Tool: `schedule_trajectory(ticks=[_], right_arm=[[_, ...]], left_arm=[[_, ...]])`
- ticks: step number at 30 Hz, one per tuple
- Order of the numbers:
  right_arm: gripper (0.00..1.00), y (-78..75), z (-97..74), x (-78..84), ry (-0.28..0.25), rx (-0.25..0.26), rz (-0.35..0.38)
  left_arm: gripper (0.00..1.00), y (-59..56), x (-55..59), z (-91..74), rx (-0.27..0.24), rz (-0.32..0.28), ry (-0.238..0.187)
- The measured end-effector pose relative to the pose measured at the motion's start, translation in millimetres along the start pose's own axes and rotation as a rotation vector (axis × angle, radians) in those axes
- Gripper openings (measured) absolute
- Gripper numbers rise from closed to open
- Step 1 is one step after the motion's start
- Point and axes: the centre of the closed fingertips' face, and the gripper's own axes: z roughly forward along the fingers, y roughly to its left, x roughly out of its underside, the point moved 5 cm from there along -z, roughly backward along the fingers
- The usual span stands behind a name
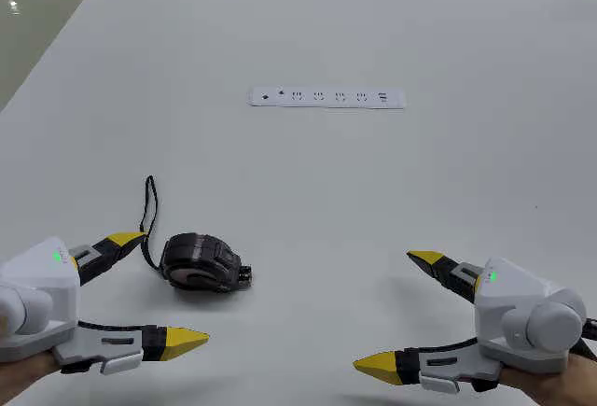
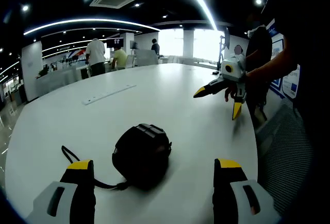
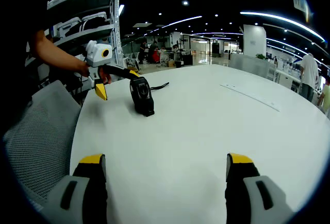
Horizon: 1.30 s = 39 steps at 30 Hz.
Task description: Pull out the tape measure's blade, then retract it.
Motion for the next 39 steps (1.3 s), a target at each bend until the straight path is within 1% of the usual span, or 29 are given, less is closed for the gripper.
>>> schedule_trajectory(ticks=[7, 10, 12, 14, 17, 20, 25, 26, 28, 34, 36, 39], right_arm=[[0.96, -2.2, 11.1, -6.5, 0.001, -0.029, -0.021], [0.93, -3.0, 16.6, -9.5, -0.001, -0.045, -0.031], [0.92, -2.9, 19.6, -10.8, -0.001, -0.053, -0.04], [0.9, -2.7, 23.2, -12.5, 0.0, -0.065, -0.048], [0.87, -2.6, 28.0, -14.6, 0.003, -0.079, -0.06], [0.84, -2.1, 33.2, -17.2, 0.003, -0.095, -0.073], [0.77, -0.1, 42.0, -21.2, 0.002, -0.12, -0.093], [0.76, 0.3, 44.5, -21.9, 0.003, -0.127, -0.099], [0.75, 0.7, 48.0, -22.4, 0.004, -0.133, -0.104], [0.69, 1.6, 60.3, -28.7, 0.007, -0.159, -0.132], [0.67, 1.8, 64.4, -30.8, 0.007, -0.17, -0.138], [0.64, 2.5, 70.9, -33.8, 0.011, -0.18, -0.159]], left_arm=[[0.9, 4.6, -0.8, 7.0, 0.044, 0.031, 0.038], [0.87, 6.2, -0.3, 9.7, 0.067, 0.048, 0.064], [0.84, 7.3, -1.2, 10.6, 0.078, 0.054, 0.068], [0.82, 10.1, -1.3, 12.0, 0.088, 0.06, 0.081], [0.79, 12.2, -4.2, 13.2, 0.103, 0.072, 0.092], [0.72, 15.3, -4.3, 14.5, 0.125, 0.088, 0.115], [0.66, 18.7, -3.1, 17.4, 0.165, 0.116, 0.164], [0.65, 19.8, -3.0, 18.5, 0.171, 0.131, 0.171], [0.62, 20.4, -3.0, 19.6, 0.185, 0.135, 0.184], [0.53, 24.1, -3.0, 23.5, 0.226, 0.177, 0.231], [0.5, 26.0, -1.9, 24.6, 0.24, 0.189, 0.258], [0.45, 26.6, -1.6, 26.3, 0.269, 0.216, 0.284]])
